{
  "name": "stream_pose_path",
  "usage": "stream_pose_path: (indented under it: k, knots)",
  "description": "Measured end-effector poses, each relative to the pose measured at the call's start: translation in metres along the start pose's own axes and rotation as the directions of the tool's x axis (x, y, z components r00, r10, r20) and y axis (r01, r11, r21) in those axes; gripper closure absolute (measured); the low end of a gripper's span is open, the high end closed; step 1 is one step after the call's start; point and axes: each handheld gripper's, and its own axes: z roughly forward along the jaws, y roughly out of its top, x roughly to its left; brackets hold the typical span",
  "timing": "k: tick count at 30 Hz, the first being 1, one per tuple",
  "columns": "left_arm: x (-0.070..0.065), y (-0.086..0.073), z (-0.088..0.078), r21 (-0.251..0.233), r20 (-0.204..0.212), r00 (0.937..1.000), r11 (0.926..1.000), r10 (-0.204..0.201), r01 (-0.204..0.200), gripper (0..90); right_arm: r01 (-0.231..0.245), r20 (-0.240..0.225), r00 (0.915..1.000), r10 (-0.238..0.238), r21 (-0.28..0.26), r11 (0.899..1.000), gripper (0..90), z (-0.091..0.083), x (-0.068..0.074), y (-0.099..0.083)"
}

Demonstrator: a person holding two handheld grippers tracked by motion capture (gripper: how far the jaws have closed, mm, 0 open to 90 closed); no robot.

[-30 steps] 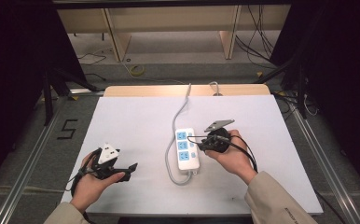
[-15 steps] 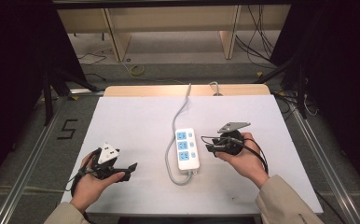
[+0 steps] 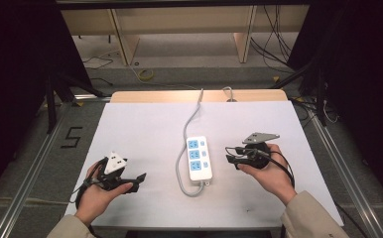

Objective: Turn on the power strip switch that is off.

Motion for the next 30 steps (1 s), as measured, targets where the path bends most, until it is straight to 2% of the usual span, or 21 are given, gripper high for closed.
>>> stream_pose_path:
  k: [12,24,30]
  knots:
    - [0.000,0.000,0.000,0.000,-0.001,1.0000,1.0000,0.000,0.000,15.8,0.010,0.003,0.9999,-0.010,-0.039,0.999,40.8,-0.015,-0.009,-0.021]
    - [0.000,0.000,0.000,0.000,0.001,1.0000,1.0000,0.001,-0.001,15.8,-0.014,0.019,0.9997,0.016,-0.094,0.995,33.8,-0.031,-0.014,-0.040]
    - [0.000,0.000,0.001,-0.002,0.003,1.0000,1.0000,-0.002,0.002,15.8,-0.021,0.027,0.9994,0.024,-0.107,0.994,32.8,-0.034,-0.016,-0.043]
